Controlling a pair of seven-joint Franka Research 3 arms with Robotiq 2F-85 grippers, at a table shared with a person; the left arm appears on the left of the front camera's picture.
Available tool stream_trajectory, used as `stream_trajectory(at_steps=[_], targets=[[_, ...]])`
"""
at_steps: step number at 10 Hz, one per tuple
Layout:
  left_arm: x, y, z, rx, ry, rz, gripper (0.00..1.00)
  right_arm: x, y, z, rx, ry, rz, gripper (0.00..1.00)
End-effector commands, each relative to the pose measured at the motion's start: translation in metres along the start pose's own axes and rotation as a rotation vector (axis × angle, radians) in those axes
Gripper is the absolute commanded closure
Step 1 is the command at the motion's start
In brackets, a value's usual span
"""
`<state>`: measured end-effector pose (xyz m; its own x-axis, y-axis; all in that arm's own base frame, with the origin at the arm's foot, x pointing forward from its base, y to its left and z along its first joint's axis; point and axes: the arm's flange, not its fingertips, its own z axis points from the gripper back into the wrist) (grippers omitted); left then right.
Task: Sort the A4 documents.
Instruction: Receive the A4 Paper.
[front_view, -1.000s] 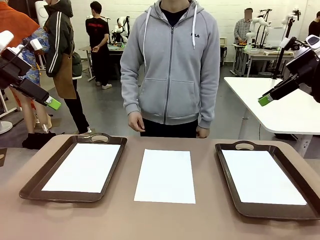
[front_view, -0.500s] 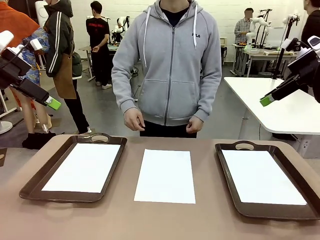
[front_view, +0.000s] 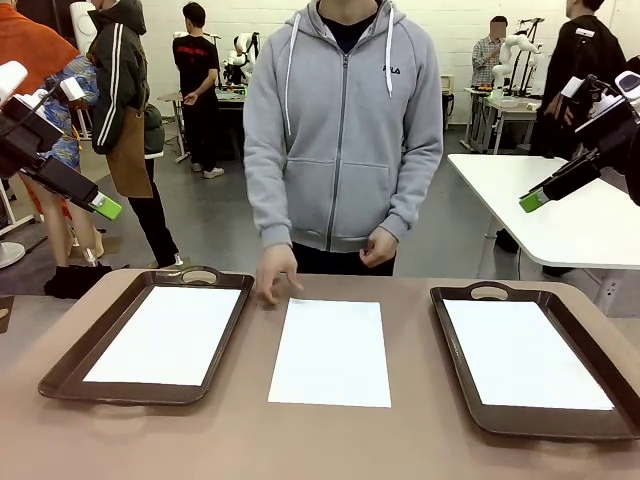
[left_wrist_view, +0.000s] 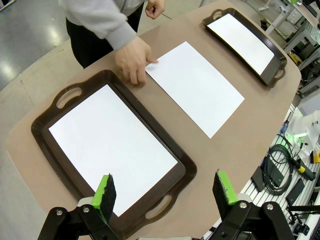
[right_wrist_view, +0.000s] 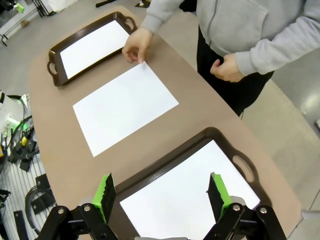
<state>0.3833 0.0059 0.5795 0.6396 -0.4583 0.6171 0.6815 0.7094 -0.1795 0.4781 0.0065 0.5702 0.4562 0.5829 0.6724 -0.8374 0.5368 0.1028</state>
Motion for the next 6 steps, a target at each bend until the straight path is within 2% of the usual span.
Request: stream_trajectory(at_steps=[1,6], targets=[[-0.0015,-0.0008,0.0000,-0.003,-0.002,0.000,0.00,0.0011,0.0012,0.0004,0.001,-0.003,0.001,0.04],[-0.0015,-0.0008,0.0000,-0.003,-0.002,0.000,0.00,0.0011,0.0012,0.0004,0.001,-0.003,0.001,0.04]])
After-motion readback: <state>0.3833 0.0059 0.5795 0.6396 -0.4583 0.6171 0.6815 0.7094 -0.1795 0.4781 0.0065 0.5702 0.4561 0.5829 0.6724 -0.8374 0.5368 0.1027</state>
